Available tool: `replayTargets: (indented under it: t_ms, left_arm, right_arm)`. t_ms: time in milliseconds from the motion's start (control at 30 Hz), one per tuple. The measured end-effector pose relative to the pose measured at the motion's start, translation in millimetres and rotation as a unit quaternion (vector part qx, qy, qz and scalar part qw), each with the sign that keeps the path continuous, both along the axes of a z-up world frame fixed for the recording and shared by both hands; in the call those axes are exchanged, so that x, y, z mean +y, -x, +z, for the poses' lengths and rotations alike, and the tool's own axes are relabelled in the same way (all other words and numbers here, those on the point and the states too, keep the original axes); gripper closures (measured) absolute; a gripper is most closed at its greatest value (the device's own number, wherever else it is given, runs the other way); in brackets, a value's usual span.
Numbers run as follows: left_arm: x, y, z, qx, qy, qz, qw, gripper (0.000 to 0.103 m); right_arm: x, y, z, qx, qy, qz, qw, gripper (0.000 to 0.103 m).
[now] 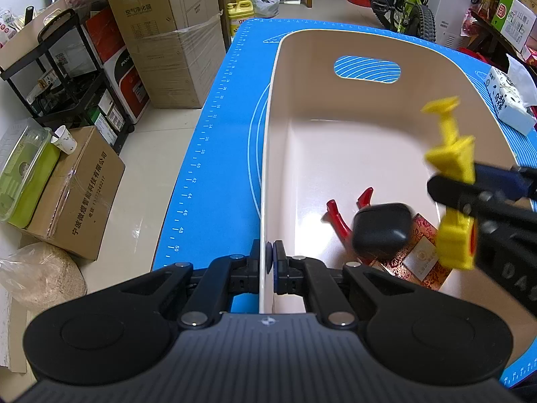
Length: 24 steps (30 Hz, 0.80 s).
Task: Organize rigid objects
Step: 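Carry the yellow toy into the bin with the right gripper and release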
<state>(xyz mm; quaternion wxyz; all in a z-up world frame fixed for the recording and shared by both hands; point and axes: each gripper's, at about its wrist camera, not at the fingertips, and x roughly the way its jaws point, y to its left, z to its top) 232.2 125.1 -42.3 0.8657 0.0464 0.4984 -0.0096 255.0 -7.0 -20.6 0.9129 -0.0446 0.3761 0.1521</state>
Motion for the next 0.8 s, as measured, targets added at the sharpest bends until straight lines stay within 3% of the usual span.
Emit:
replayTargets:
  t_ms: [167,333,567,800]
  left_arm:
    - [0,0,0,0.000,-0.001,0.000,1.0000,0.096]
    - [-1,0,0,0.000,-0.001,0.000,1.0000,0.096]
    - [0,0,0,0.000,-0.001,0.000,1.0000,0.096]
    - [-1,0,0,0.000,-0.002,0.001,1.0000,0.095]
  right_arm:
    - [-1,-6,-14,0.037,0.001,0.001,0.999,0.067]
    - [-8,-1,-11,0.030,-0.006,-0.004,1.000,0.043]
    - [-26,3,4,0.025,-0.026,-0.009,0.999,0.032]
    - [-53,9,20,0.012,-0.043,-0.007,0.999,0.030]
